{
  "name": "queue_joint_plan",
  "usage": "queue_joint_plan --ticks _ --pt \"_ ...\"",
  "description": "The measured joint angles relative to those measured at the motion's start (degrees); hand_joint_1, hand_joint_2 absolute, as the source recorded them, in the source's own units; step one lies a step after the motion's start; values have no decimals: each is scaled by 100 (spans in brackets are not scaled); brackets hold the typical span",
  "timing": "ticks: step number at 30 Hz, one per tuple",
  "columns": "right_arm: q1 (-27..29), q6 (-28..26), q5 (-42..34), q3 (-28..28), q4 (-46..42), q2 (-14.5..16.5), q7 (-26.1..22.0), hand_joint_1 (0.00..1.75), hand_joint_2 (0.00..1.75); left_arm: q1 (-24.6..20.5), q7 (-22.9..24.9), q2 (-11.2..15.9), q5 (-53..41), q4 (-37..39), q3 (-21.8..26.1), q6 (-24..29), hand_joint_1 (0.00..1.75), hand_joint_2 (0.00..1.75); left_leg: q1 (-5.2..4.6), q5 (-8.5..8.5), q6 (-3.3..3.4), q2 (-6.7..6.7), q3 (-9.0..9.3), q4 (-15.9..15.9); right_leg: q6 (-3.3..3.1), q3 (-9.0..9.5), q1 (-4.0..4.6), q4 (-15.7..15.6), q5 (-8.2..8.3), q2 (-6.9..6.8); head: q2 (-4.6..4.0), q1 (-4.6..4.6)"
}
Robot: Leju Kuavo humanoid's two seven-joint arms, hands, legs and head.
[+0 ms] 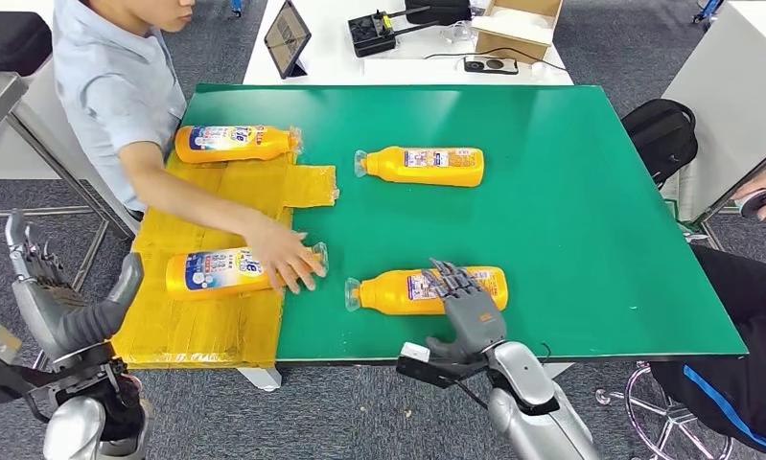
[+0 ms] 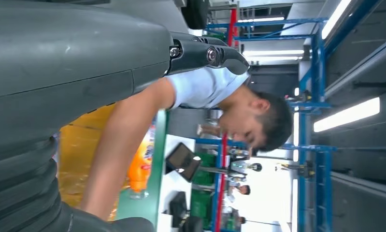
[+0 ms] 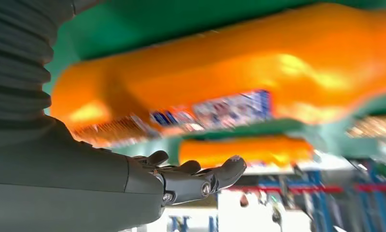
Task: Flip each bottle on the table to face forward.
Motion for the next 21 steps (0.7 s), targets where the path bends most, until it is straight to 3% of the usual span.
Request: queue_joint_plan --ticks 14,21 --pt "-287 -2 80 -137 562 74 155 0 175 142 202 -41 -100 -165 -407 41 0 175 0 1 0 5 3 0 -1 3 0 1 1 2 0 1" --pt "-711 -43 570 -143 1035 121 827 0 175 194 315 -41 -149 -174 -439 145 0 175 1 3 0 7 14 0 -1 12 0 1 2 2 0 0"
